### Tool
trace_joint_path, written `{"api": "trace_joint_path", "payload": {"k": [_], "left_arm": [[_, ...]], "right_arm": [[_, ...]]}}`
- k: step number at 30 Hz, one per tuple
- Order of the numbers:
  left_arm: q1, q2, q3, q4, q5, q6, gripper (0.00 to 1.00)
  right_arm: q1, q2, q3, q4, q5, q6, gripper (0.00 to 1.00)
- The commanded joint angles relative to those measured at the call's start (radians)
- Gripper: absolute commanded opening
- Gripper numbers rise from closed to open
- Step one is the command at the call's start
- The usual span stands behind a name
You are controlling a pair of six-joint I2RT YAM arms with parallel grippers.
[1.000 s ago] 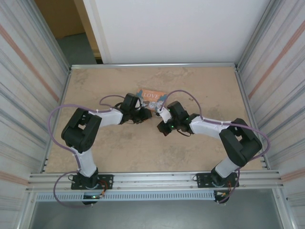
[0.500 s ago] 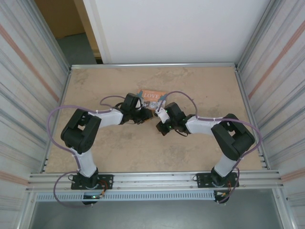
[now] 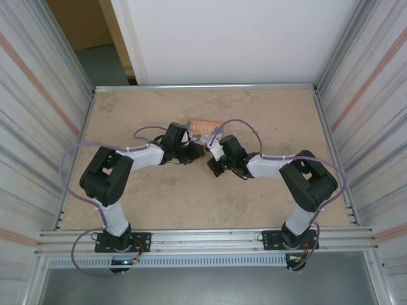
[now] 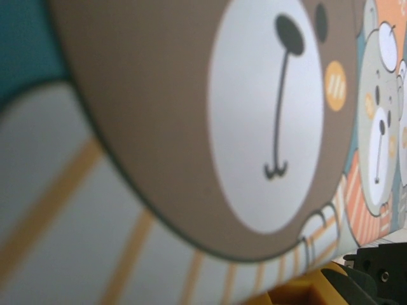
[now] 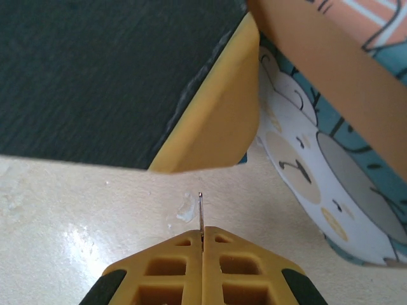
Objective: Unlock a padlock with a key
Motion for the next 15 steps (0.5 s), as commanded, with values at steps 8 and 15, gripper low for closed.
{"api": "trace_joint_path", "payload": {"k": [8,15], "left_arm": [[-0.006,-0.055,0.027,-0.003,0.033,-0.018,0.18],[-0.007,-0.056,0.025,0.000,0.033,-0.020,0.18]], "right_arm": [[-0.012,0.013,0.008,0.072,0.025,-0.008,0.00],[-0.012,0.016,0.009,0.077,0.049,-0.009,0.00]]}}
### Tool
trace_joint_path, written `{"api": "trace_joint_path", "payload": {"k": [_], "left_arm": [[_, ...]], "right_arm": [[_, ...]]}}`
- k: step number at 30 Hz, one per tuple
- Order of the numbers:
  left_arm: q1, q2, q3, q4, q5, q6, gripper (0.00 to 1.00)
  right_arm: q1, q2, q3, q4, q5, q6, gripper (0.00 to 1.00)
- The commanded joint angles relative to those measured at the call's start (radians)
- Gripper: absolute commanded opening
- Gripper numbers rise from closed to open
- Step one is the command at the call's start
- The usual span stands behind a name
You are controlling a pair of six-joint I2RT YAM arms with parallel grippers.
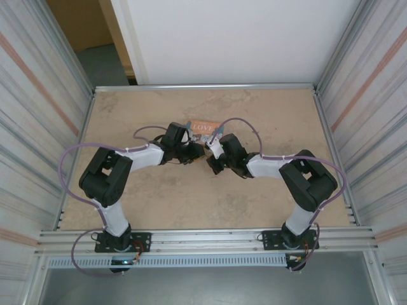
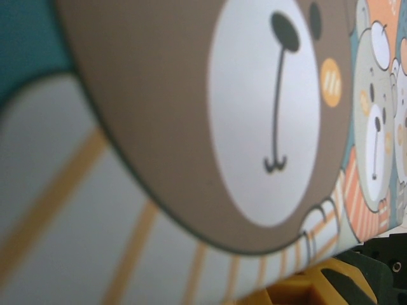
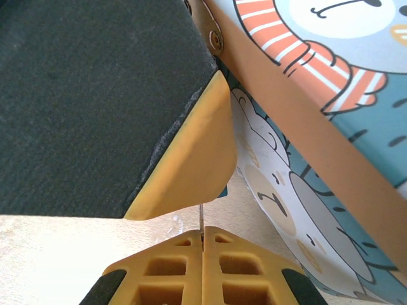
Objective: Unlock a padlock with a key
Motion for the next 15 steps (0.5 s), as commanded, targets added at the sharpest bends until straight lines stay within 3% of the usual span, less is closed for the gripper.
{"api": "trace_joint_path", "payload": {"k": [1,15], "left_arm": [[-0.006,-0.050,0.023,0.004,0.032,-0.019,0.18],[-0.011,-0.053,0.027,0.007,0.036,-0.021,0.18]], "right_arm": [[-0.009,0.015,0.009,0.026,0.028,-0.011,0.00],[-0.009,0.023,0.012,0.056,0.005,0.002,0.00]]}}
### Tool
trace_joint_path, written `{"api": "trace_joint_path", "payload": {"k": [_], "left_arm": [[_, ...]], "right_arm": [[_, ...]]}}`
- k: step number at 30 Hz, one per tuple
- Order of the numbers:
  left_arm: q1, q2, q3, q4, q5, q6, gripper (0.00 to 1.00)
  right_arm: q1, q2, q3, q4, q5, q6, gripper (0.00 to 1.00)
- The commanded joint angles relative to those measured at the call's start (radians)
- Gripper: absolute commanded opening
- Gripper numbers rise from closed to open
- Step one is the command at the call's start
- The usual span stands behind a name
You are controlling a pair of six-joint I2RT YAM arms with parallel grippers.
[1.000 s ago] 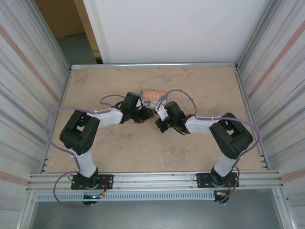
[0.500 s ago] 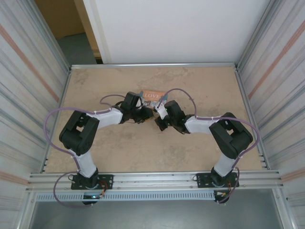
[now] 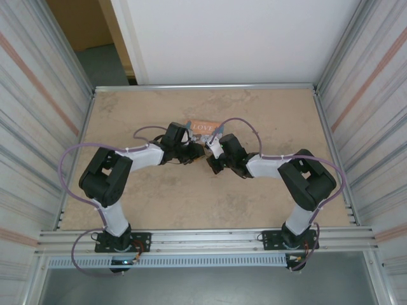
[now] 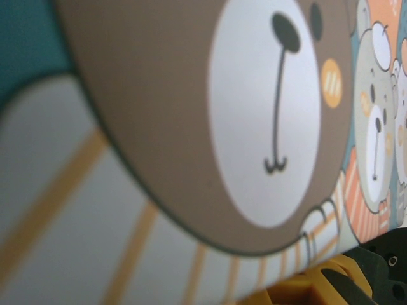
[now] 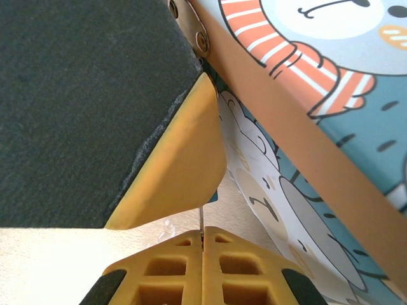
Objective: Unlock a padlock with a key
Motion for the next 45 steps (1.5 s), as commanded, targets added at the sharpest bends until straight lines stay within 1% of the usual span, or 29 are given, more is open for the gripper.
{"api": "trace_joint_path", "payload": {"k": [1,20,28,37,45], "left_arm": [[-0.011,-0.051,0.028,0.006,0.037,-0.019,0.18],[-0.013,-0.058,0.035,0.020,0.087,-0.068,0.18],[-0.013,-0.063,0.044,-0.007,0.106,-0.069,0.18],[-0.011,-0.076,0.044,-0.027,0.116,-0.065,0.18],[-0.013,-0.078,0.043,-0.055,0.122,-0.041,0.18]], "right_arm": [[-0.010,0.010,0.011,0.042,-0.013,0.005,0.00],[-0.039,-0.002,-0.054,0.316,-0.074,0.065,0.00],[-0.072,-0.003,-0.062,0.413,-0.147,0.104,0.00],[-0.107,0.002,-0.018,0.432,-0.254,0.135,0.00],[-0.135,0.017,0.023,0.436,-0.320,0.143,0.00]]}}
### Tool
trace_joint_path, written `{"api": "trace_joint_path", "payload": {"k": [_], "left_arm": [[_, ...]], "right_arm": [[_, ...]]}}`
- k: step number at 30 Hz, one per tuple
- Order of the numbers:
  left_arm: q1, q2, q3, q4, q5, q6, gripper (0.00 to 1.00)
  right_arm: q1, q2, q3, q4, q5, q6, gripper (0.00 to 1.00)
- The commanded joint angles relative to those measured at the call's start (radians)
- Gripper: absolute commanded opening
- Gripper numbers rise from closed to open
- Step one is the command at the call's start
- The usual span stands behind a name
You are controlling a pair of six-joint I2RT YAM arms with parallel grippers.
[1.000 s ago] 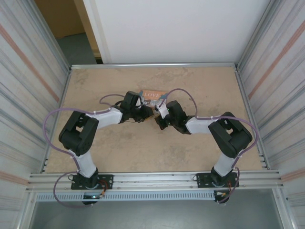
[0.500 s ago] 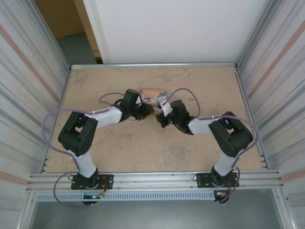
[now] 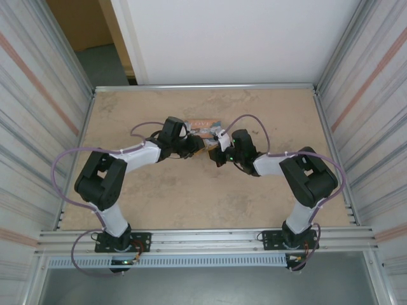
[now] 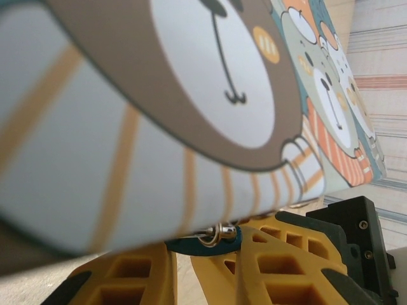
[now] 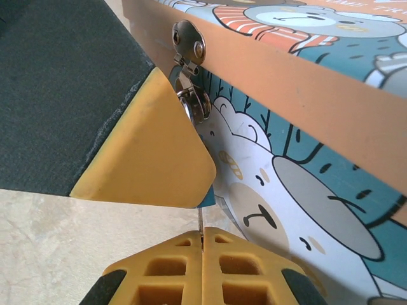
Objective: Unlock a padlock with a key
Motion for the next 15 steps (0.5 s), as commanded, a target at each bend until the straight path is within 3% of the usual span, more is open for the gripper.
{"api": "trace_joint_path", "payload": {"k": [1,15], "left_arm": [[-0.028,-0.029,0.012,-0.072,0.110,0.021,0.18],[-0.036,-0.021,-0.001,-0.092,0.131,0.044,0.18]], "right_arm": [[-0.016,0.000,0.087,0.140,-0.042,0.026,0.00],[-0.053,0.017,0.154,0.108,-0.079,-0.001,0.00]]}}
